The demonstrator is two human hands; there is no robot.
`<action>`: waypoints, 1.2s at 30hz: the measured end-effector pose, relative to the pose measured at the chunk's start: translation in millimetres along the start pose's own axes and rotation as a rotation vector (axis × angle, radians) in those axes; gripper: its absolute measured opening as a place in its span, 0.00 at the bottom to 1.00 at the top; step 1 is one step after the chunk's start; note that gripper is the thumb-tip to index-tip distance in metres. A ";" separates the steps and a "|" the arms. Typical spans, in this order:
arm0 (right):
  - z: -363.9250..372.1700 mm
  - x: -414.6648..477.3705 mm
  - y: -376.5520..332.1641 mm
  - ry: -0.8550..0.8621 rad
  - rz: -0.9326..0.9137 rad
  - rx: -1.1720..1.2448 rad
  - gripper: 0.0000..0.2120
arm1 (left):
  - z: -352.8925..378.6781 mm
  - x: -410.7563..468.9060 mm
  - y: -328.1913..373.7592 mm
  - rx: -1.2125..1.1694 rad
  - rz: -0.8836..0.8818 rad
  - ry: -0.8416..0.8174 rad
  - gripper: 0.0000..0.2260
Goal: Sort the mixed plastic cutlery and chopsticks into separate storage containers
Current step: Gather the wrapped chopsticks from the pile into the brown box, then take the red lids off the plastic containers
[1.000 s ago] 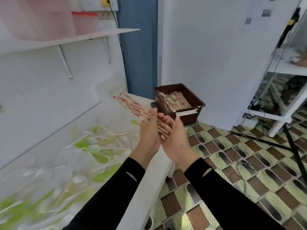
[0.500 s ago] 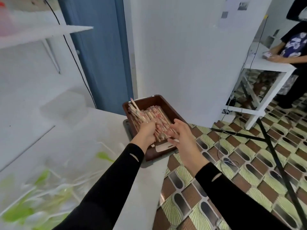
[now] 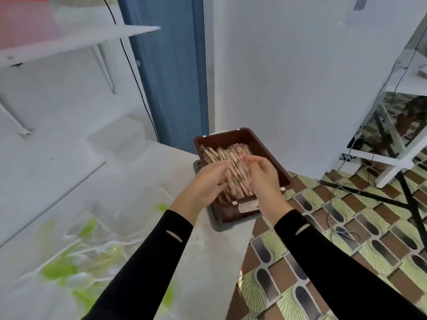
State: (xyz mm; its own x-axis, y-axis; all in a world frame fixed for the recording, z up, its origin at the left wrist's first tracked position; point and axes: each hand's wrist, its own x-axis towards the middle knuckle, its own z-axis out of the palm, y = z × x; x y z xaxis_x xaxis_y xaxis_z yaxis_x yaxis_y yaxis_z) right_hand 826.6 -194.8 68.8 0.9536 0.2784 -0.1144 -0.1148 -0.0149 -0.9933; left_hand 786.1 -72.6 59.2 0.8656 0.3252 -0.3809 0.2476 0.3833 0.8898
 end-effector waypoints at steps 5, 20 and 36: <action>41.3 -9.2 -13.9 -0.200 -0.178 -0.136 0.09 | -43.1 -52.7 30.6 0.175 0.131 0.184 0.07; 240.9 -67.7 -166.5 -0.797 -0.902 0.036 0.12 | -135.4 -240.0 176.7 0.775 1.021 0.981 0.14; 367.4 -114.8 -211.4 -0.669 -1.008 -0.284 0.54 | -187.0 -250.6 320.5 0.957 0.707 1.514 0.24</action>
State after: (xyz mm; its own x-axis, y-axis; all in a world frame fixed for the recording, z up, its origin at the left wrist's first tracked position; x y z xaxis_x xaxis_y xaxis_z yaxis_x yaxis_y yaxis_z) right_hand 639.1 129.2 298.4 0.2425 0.7197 0.6506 0.7301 0.3062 -0.6109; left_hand 567.1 130.5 392.8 -0.0106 0.7538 0.6570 0.6503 -0.4940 0.5772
